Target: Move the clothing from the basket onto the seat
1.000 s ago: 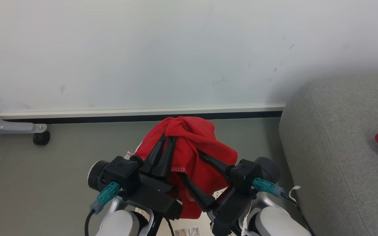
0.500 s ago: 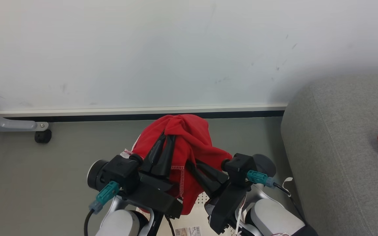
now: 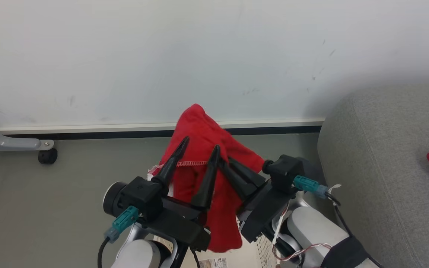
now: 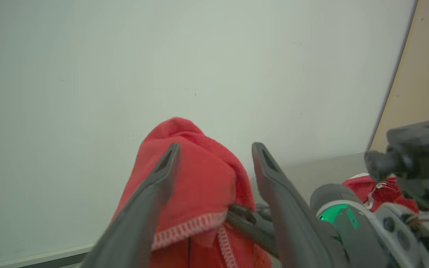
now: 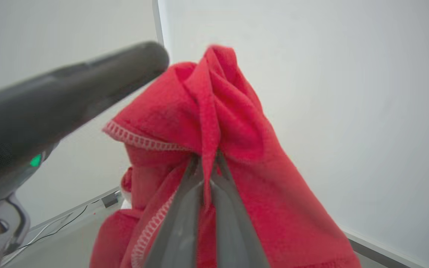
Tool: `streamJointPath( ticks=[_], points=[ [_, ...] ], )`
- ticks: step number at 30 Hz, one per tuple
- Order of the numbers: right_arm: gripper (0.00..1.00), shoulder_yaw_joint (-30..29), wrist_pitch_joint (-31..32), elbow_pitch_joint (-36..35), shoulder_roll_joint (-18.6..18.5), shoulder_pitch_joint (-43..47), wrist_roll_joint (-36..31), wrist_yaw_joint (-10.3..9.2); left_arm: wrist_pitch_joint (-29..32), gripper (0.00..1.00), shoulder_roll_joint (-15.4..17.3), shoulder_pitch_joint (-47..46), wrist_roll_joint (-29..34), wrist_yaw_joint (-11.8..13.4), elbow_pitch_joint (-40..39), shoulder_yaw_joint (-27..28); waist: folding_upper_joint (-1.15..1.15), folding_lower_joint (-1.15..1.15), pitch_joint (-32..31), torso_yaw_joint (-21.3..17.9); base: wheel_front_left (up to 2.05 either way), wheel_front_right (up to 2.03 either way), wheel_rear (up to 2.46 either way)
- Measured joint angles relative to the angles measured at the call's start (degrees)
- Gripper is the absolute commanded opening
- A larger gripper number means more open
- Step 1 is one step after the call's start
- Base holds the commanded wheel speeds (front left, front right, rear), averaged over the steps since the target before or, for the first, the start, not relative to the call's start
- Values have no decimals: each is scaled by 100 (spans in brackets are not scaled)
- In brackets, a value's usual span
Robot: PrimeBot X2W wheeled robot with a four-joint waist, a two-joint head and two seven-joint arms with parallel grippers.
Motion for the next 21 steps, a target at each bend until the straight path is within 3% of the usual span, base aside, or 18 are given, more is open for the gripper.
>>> streamJointPath(
  ticks=[21],
  points=[
    [0,-637,-380,753,-153,-99,115,-111,325,100,486,545,179,-252,-70,-432,1,0,12,-151,0,0,0]
  ],
)
